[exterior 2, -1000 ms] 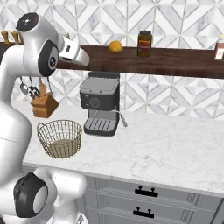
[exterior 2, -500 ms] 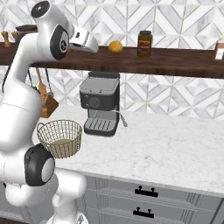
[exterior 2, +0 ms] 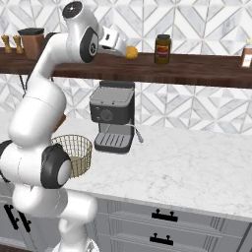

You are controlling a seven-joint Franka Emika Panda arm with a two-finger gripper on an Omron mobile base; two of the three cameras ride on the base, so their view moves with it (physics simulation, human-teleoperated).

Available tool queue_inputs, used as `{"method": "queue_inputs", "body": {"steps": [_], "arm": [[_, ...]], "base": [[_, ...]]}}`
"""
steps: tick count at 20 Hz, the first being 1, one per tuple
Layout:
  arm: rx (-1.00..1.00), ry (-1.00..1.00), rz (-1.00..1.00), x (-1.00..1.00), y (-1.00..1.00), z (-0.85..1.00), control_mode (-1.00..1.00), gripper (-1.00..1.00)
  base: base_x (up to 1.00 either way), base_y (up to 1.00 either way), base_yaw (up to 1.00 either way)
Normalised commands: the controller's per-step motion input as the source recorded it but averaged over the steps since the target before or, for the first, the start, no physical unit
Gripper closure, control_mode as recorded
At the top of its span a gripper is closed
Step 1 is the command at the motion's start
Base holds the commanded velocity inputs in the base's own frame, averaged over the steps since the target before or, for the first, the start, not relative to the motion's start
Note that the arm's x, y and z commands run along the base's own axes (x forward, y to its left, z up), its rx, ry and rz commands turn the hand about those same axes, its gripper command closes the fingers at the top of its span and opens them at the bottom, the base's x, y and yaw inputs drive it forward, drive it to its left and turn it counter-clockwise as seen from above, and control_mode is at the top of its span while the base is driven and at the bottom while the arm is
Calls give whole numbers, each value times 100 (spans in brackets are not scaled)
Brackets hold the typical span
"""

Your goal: Open the cabinet, pick up the bread from the cabinet and place it in the basket. Then move the basket to the dining counter.

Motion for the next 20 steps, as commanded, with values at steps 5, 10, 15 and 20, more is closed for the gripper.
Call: {"method": "queue_inputs", "body": {"steps": [5, 10, 15, 20], "arm": [[1, 0, 3, 48, -14, -1, -100, -100], [3, 0, 2, 46, -2, 0, -100, -100], [2, 0, 0, 45, 0, -1, -100, -100], [0, 0, 0, 48, -1, -6, -100, -100]], "base": [[0, 0, 0], [0, 0, 0], [0, 0, 0], [0, 0, 0]]}}
